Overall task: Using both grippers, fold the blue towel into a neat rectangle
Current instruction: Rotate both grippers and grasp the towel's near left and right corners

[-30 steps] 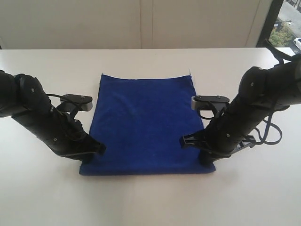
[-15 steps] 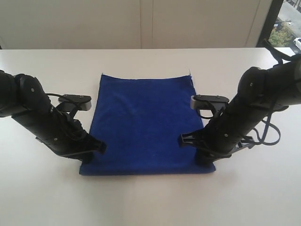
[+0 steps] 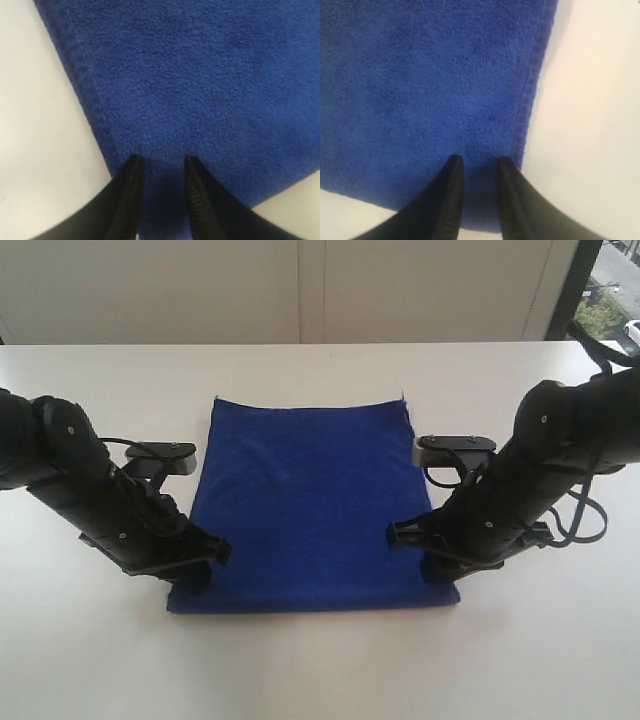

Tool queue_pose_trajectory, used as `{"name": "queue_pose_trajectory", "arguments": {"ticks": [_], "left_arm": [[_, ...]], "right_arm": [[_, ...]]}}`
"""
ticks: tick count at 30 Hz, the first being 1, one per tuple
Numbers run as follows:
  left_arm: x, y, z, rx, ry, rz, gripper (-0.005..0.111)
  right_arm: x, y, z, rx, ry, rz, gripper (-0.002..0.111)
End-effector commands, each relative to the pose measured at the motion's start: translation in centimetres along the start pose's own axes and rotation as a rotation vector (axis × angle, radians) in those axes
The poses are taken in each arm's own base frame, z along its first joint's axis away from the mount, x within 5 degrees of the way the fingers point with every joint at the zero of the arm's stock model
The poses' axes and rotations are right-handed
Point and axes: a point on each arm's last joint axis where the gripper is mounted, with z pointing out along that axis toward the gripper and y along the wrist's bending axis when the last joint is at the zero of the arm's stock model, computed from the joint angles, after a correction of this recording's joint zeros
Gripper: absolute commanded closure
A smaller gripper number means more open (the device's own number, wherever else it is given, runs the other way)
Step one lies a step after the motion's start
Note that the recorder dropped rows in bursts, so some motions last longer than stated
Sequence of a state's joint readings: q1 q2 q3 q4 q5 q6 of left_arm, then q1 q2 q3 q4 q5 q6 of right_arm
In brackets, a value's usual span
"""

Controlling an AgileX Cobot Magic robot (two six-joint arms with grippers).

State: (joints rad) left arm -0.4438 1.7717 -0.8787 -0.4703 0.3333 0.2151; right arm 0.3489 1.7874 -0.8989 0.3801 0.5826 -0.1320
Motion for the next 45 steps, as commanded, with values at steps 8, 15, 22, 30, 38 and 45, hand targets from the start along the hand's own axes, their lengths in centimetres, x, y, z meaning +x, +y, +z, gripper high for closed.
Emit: {"name": "queue_pose_trajectory", "arguments": {"ticks": [8,15,22,30,38,45], "left_arm": [[1.3,-0.2,-1.1,-0.001,0.065,0.047,0.062],[1.1,-1.2,-4.8,0.014,-0.048,0.082,0.062],[1.7,-2.3,-8.2,0.037,-0.11,0.218,0.064],[3.2,-3.0,-9.7,0.08,-0.045,0.646,0.107],[3.3,-2.4,-6.8,0.141,0.094,0.784,0.107],[2.7,-1.8,-5.5,0.107,0.076,0.865,0.093]], "right_arm": [[0.0,0.2,-1.3,-0.001,-0.039,0.008,0.074],[-0.1,1.0,-4.7,-0.024,-0.147,-0.02,0.074],[1.1,1.7,-7.8,-0.04,-0.15,-0.231,0.087],[2.4,2.3,-8.3,-0.058,-0.06,-0.619,0.108],[2.5,3.7,-6.4,-0.059,-0.038,-1.045,0.101],[2.3,2.8,-3.4,-0.052,0.07,-1.154,0.068]]}}
